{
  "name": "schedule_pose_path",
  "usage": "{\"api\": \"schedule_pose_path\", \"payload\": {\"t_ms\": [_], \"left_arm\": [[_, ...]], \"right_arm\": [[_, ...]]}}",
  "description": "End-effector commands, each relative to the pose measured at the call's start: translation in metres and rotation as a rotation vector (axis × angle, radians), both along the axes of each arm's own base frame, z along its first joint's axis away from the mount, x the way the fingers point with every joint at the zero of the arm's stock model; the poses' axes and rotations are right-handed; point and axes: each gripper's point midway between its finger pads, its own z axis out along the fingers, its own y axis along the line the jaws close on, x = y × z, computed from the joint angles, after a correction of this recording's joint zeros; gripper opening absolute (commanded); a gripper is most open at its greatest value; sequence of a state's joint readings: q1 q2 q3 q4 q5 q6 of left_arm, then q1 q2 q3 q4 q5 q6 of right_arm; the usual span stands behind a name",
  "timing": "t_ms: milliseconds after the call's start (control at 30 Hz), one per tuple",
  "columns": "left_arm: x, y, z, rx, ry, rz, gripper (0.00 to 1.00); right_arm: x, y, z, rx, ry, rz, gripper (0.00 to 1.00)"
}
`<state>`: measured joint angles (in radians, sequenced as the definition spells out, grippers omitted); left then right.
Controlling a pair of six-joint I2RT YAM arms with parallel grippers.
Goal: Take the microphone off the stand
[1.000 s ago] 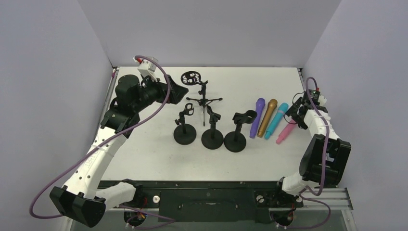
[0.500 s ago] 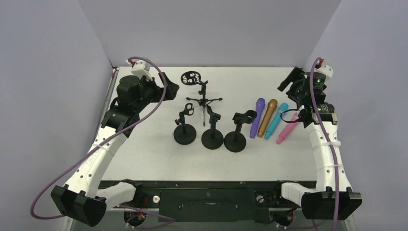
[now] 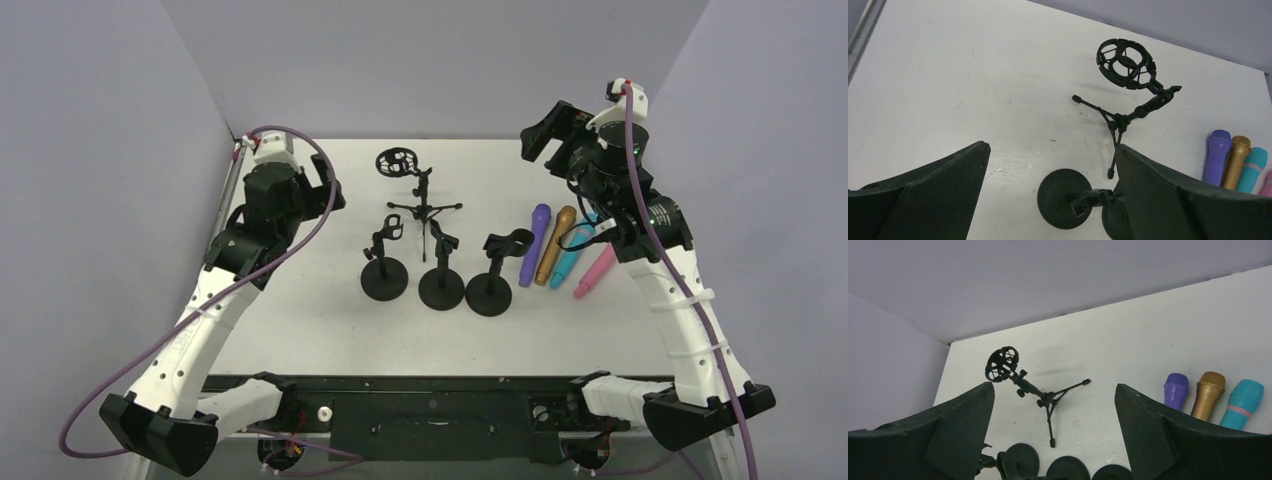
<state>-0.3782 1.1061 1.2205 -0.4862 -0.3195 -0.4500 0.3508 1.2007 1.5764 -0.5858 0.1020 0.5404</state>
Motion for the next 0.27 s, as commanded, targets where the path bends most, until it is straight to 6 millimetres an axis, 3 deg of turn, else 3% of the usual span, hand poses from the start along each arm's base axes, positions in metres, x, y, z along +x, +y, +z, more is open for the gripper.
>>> {"api": "schedule_pose_path", "payload": {"t_ms": [0, 233], "left_arm": [[-0.0071, 0.0138, 0.0336, 0.012, -0.057, 0.053, 0.96], [-0.0089, 0.0178, 0.0436, 0.024, -0.073, 0.062, 0.96]], "right_arm": [[0.0085, 0.0108, 0.0234, 0.031, -0.061, 0.032, 0.86], [0.0111, 0.0125, 0.0329, 0.019, -0.080, 0.045, 0.86]]}}
